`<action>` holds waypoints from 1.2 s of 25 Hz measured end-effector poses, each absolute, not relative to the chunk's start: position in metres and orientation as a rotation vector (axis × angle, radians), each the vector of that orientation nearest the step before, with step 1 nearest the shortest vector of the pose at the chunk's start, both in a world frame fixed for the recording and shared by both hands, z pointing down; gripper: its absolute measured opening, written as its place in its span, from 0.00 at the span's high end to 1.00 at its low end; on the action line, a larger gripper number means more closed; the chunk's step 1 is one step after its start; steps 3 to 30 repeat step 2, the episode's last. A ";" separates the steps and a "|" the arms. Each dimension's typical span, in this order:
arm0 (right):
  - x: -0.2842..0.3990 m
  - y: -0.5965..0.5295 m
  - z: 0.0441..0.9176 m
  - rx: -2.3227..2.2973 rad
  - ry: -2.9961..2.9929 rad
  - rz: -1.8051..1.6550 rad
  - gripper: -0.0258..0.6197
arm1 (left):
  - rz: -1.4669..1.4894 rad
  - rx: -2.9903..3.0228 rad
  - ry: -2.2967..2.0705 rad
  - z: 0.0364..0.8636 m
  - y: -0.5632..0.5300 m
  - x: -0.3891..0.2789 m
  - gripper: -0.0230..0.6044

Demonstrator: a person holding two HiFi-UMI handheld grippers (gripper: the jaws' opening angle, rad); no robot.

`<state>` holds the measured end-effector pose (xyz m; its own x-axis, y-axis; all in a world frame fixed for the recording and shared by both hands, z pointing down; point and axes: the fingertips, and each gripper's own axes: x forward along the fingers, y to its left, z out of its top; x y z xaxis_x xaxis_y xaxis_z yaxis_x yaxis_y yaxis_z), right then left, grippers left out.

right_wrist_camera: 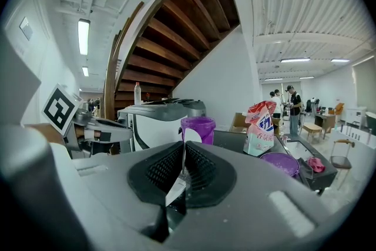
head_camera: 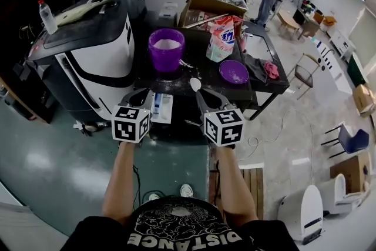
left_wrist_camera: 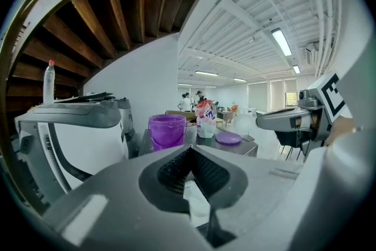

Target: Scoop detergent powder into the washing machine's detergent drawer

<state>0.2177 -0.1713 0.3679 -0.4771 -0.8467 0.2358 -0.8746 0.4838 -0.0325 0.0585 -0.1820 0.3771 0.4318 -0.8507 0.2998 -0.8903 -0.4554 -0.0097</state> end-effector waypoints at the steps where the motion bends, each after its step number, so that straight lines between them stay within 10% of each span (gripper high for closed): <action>1: 0.217 -0.172 0.368 1.489 -2.539 0.221 0.91 | 0.397 2.528 -1.548 0.377 -0.182 0.058 0.96; 30: 0.217 -0.172 0.369 1.487 -2.539 0.222 0.91 | 0.399 2.527 -1.548 0.378 -0.183 0.058 0.96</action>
